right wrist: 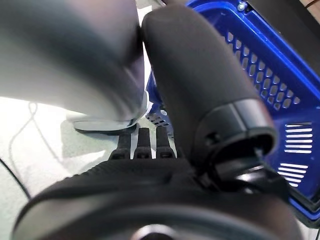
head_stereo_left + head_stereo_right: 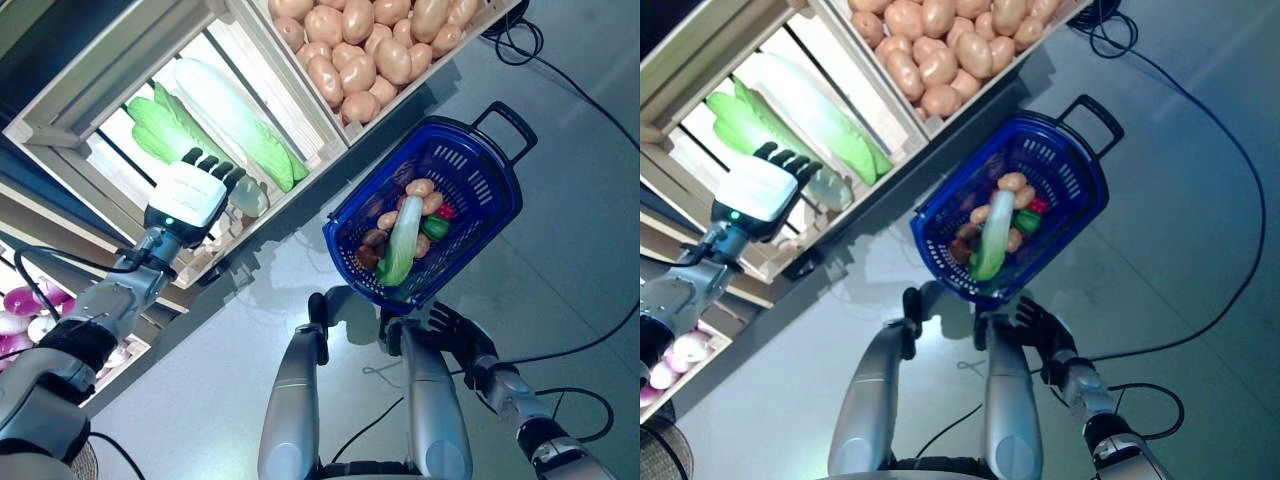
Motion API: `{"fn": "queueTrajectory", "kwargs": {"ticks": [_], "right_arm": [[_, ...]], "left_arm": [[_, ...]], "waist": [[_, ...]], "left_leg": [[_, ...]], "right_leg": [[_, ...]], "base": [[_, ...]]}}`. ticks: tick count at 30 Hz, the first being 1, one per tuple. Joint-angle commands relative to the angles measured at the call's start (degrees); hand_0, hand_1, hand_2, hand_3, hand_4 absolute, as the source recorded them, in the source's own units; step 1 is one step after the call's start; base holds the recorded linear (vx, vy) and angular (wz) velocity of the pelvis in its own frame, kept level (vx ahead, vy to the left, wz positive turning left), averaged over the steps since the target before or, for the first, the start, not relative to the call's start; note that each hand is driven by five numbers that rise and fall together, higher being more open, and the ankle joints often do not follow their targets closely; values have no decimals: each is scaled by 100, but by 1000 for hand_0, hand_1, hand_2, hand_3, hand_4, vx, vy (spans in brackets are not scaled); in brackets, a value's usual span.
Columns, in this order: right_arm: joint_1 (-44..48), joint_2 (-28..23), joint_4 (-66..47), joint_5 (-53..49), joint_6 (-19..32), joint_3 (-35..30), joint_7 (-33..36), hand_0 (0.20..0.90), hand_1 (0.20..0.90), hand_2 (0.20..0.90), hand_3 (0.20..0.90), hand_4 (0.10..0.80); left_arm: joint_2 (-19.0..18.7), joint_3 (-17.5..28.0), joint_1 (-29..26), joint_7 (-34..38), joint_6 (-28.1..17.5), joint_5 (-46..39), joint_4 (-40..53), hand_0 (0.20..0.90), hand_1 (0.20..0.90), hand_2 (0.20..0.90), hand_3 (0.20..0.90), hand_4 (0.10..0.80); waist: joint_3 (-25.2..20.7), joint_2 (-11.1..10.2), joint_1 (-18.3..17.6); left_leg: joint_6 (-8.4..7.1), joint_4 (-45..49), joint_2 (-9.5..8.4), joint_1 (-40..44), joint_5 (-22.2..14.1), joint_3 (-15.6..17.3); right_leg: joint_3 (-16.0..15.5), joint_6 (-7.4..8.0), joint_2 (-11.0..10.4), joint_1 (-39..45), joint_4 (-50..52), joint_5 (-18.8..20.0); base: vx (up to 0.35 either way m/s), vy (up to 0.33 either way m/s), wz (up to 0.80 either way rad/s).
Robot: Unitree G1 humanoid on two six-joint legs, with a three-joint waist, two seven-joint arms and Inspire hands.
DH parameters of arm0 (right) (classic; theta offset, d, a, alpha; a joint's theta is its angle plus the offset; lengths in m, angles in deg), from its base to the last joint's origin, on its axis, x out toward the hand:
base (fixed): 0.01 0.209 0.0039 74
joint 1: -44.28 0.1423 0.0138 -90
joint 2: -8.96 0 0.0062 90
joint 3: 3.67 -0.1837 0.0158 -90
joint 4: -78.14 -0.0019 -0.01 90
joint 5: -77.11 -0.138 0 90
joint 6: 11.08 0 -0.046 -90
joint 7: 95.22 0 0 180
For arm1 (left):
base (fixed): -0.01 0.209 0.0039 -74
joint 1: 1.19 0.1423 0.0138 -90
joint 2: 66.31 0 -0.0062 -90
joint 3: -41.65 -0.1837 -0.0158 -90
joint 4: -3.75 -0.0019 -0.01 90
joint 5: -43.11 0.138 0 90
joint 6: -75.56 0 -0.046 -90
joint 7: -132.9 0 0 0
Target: Put vegetables into the basket
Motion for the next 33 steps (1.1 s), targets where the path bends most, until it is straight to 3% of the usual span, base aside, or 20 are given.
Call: {"fn": "queueTrajectory", "kwargs": {"ticks": [1, 15, 22, 27, 33], "right_arm": [[-313, -356, -303, 148, -144, 135, -14, 900, 900, 900, 900, 800], [-349, -571, -587, -23, -101, 77, -29, 900, 900, 900, 900, 800], [-342, -554, -639, -118, 5, 48, -18, 900, 900, 900, 900, 800], [-363, -582, -795, -126, -15, 30, 58, 900, 900, 900, 900, 800], [-377, -622, -901, -228, 46, 22, 149, 900, 900, 900, 900, 800]], "left_arm": [[-298, 368, -529, 559, 344, 149, 31, 900, 900, 900, 900, 800], [-369, -148, -1116, 273, 896, 792, -447, 900, 900, 900, 900, 800], [-231, -155, -1183, 267, 1054, 1060, -705, 900, 900, 900, 900, 800], [-197, -86, -1192, 344, 1545, 1001, -832, 900, 900, 900, 900, 800], [-127, -143, -1389, 383, 1528, 1171, -1065, 900, 900, 900, 900, 800]], "waist": [[-13, 16, -121], [-13, -45, -219], [-13, -43, -253], [-13, -12, -298], [-13, -15, -331]], "left_leg": [[68, 37, -41, -249, -12, 164], [46, 33, 19, -811, 115, 181], [37, 32, 14, -1021, 162, 156], [31, -39, 5, -1155, 231, 161], [28, 33, -2, -1352, 208, 169]], "right_leg": [[286, 155, 19, 177, -268, 266], [245, 156, 79, -428, -234, 379], [291, 165, 101, -646, -230, 431], [323, 176, 114, -804, -273, 487], [338, 162, 107, -1009, -181, 481]], "base": [[-26, 57, -1], [-15, 16, -1], [0, 3, -1], [16, 34, -3], [38, 34, -4]]}}
